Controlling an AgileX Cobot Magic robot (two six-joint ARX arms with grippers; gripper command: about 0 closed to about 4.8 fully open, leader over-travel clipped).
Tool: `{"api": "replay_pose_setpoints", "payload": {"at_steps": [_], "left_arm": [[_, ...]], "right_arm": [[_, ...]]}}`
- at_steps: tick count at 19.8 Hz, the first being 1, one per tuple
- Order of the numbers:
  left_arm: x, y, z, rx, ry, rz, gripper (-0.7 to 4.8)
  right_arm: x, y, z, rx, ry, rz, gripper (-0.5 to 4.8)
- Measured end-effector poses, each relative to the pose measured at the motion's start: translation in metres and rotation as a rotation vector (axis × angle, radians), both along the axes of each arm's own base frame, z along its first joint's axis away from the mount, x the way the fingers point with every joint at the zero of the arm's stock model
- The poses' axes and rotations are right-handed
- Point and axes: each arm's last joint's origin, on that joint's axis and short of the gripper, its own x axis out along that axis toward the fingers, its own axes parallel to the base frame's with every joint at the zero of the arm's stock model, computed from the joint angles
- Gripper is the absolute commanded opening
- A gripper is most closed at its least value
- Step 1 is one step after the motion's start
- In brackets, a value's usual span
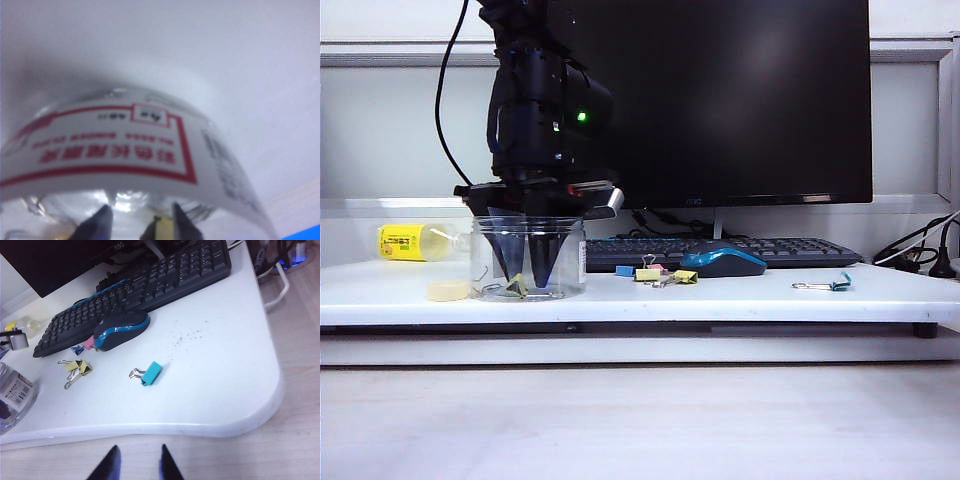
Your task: Take the clips out of the round transparent plastic box and place them on the table.
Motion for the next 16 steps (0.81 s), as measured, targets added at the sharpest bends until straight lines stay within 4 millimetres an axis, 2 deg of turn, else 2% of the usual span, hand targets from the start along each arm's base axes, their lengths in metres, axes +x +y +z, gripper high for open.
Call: {"api": "replay_pose_setpoints", "payload": {"at_steps": [2,4,16], "left_arm": [[0.0001,-0.0001,-0.0003,0.014,-0.007,-0.006,0.79],[0.0003,0.0,-0.0028,0.057,-0.021,-0.012,0.79],[0.006,-0.0022,0.0022,0.027,-0.069,-0.02,0.85]], "right_arm": [[0.0,-0.0001,0.0,0.0,0.0,-0.002,1.07],[0.0,-0.0001,0.0,0.0,0.0,-0.002,1.07],[0.0,-0.0001,0.0,0.0,0.0,-0.002,1.07]]}}
